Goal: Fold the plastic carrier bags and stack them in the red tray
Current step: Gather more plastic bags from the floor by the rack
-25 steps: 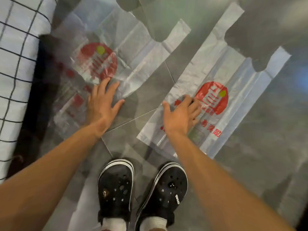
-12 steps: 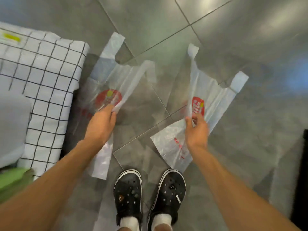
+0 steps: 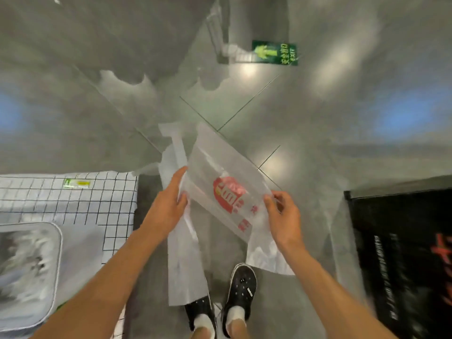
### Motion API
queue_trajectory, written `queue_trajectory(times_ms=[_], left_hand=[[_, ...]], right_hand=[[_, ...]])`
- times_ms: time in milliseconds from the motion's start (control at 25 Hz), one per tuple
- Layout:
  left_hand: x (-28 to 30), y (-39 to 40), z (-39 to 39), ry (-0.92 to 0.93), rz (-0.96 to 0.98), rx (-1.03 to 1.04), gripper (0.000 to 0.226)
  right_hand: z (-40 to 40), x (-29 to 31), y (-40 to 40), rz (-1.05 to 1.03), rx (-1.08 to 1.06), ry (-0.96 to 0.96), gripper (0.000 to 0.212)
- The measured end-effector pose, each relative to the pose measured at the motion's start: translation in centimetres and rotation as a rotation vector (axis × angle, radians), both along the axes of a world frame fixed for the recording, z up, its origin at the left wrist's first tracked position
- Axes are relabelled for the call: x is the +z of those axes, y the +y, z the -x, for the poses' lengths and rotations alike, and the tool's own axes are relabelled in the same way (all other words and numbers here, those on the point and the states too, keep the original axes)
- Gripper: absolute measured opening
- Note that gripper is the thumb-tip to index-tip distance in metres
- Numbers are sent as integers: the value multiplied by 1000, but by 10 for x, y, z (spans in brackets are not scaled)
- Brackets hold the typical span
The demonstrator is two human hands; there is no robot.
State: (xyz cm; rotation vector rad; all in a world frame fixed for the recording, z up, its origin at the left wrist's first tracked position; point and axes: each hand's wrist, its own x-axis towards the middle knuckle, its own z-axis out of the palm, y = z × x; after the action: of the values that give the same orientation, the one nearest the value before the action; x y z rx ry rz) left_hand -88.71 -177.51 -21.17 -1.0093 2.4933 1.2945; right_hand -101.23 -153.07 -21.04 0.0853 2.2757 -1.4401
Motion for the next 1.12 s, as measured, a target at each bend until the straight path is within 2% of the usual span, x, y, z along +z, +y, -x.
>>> queue_trajectory(times_ms=[160,320,560,720,800,920,1120], left_hand=[[114,28,20,81,-52,-145,45],[228,73,43,74,-68,-249,34],[352,160,80,141,-116,-409,33],[413,214,112,174,-140,-561,30],[434,238,133,224,-160,-616,33],[462,285,158,327,-202,-688,26],[489,353,181,223,-400,-792,48]], right_hand=[[0,118,29,51,-28,1,6],[3,231,74,46,-93,26,9],[-6,347,132,97,-227,34,12],[-1,407,174,191,-278,141,10],[2,425,194,209,-297,172,11],[-8,446,220,252,-316,187,13],[-29,463,243,328,-537,200,19]])
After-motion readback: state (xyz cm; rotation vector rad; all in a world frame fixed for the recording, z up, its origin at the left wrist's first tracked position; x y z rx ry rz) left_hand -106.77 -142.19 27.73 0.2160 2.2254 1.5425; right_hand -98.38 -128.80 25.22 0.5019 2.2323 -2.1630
